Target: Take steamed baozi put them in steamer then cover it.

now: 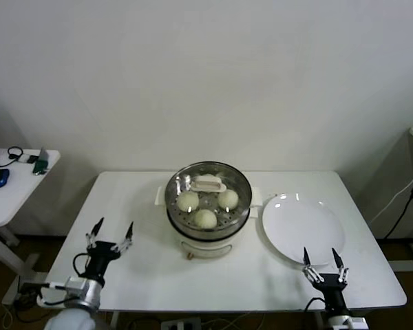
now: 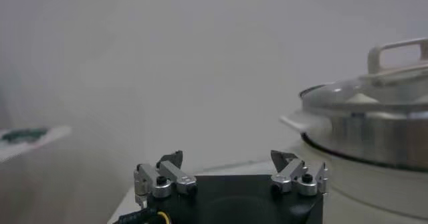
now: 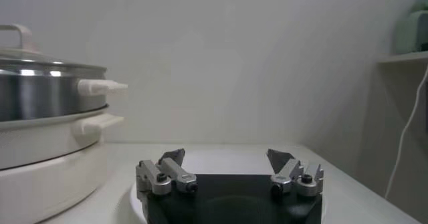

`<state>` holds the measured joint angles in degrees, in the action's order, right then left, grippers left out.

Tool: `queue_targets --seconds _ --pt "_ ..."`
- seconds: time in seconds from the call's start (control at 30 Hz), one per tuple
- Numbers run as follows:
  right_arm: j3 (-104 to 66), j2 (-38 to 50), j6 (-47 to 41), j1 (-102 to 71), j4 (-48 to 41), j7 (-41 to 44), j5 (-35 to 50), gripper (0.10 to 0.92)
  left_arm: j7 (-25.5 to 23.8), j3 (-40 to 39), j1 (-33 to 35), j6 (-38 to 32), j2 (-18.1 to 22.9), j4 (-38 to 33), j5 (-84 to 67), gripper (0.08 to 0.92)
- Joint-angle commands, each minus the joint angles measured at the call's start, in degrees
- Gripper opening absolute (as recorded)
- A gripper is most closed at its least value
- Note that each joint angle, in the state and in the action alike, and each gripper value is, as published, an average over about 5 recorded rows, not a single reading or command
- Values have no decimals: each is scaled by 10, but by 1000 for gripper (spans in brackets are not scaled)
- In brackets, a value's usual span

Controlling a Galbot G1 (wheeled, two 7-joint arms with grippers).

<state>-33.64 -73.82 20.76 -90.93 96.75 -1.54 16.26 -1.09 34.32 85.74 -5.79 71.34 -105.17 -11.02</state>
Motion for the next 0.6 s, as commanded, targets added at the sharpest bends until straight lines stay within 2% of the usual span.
queue_targets --seconds 0.03,0.6 --pt "2 -1 -2 1 -3 1 1 823 -7 1 35 -99 16 64 -46 823" --pt "6 -3 -4 8 -6 1 2 823 -7 -8 45 -101 20 50 -36 823"
